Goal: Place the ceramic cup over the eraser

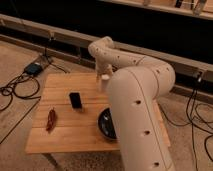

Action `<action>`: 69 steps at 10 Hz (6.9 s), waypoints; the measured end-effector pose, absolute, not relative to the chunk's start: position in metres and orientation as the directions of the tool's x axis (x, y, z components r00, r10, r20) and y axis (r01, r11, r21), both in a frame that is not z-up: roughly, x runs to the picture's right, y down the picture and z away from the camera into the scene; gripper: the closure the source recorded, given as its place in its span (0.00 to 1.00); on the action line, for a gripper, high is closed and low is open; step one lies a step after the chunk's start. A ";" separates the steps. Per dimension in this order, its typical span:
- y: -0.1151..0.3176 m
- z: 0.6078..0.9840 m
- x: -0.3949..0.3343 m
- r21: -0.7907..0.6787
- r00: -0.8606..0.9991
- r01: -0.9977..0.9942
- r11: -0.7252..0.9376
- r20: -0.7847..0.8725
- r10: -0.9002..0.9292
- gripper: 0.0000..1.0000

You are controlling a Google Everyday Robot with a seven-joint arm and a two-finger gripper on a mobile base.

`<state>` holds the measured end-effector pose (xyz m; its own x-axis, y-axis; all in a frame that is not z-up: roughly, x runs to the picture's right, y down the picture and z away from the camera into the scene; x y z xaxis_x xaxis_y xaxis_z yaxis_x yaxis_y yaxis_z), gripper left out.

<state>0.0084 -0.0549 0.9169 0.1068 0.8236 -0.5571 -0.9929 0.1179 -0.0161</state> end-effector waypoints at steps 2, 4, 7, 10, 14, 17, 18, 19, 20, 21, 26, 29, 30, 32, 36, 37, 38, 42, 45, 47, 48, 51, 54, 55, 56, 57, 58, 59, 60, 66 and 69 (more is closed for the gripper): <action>-0.058 0.929 0.009 -0.036 0.111 -0.993 0.110 -0.561 0.820 0.35; -0.058 0.940 0.010 -0.053 0.115 -0.993 0.103 -0.571 0.813 0.35; -0.055 0.956 0.014 -0.069 0.142 -0.990 0.125 -0.586 0.798 0.57; -0.058 0.958 0.012 -0.088 0.149 -0.989 0.120 -0.589 0.794 0.85; -0.062 0.939 -0.004 -0.123 0.171 -0.985 0.122 -0.587 0.792 1.00; -0.065 0.904 -0.020 -0.136 0.208 -0.978 0.159 -0.579 0.789 1.00; -0.066 0.890 -0.029 -0.144 0.230 -0.973 0.180 -0.571 0.788 1.00; -0.069 0.877 -0.039 -0.152 0.251 -0.968 0.200 -0.560 0.789 1.00; -0.072 0.859 -0.054 -0.163 0.280 -0.960 0.228 -0.544 0.791 1.00; -0.076 0.837 -0.072 -0.176 0.317 -0.948 0.264 -0.522 0.792 1.00; -0.073 0.760 -0.133 -0.206 0.427 -0.904 0.374 -0.453 0.783 1.00; -0.049 0.737 -0.158 -0.235 0.447 -0.895 0.380 -0.454 0.771 1.00; -0.041 0.734 -0.164 -0.244 0.450 -0.893 0.379 -0.454 0.769 1.00; -0.030 0.733 -0.171 -0.254 0.464 -0.885 0.389 -0.435 0.772 1.00; -0.014 0.749 -0.171 -0.255 0.489 -0.872 0.419 -0.389 0.781 1.00; -0.009 0.754 -0.170 -0.259 0.491 -0.870 0.420 -0.384 0.782 1.00; -0.001 0.761 -0.167 -0.264 0.491 -0.870 0.417 -0.387 0.781 1.00; 0.023 0.784 -0.166 -0.299 0.490 -0.869 0.395 -0.401 0.774 1.00; 0.036 0.804 -0.170 -0.333 0.503 -0.859 0.388 -0.409 0.761 1.00; 0.041 0.820 -0.172 -0.351 0.515 -0.850 0.392 -0.402 0.757 0.92; 0.043 0.826 -0.171 -0.355 0.518 -0.848 0.393 -0.400 0.756 0.84; 0.049 0.844 -0.163 -0.354 0.519 -0.848 0.395 -0.404 0.753 0.54; 0.051 0.853 -0.156 -0.346 0.510 -0.854 0.389 -0.410 0.756 0.25; 0.051 0.854 -0.155 -0.343 0.505 -0.857 0.384 -0.411 0.759 0.20; 0.051 0.854 -0.155 -0.343 0.504 -0.858 0.383 -0.411 0.759 0.20; 0.051 0.854 -0.155 -0.343 0.504 -0.858 0.383 -0.412 0.760 0.20; 0.051 0.854 -0.155 -0.343 0.504 -0.858 0.383 -0.412 0.760 0.20; 0.051 0.854 -0.155 -0.343 0.503 -0.858 0.383 -0.412 0.760 0.20; 0.051 0.854 -0.155 -0.343 0.503 -0.858 0.383 -0.412 0.760 0.20; 0.051 0.854 -0.155 -0.342 0.503 -0.858 0.383 -0.412 0.760 0.20; 0.051 0.854 -0.155 -0.342 0.503 -0.858 0.383 -0.412 0.760 0.20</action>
<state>-0.1551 0.0506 0.8543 0.5032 0.7597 -0.4119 -0.8581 0.3827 -0.3425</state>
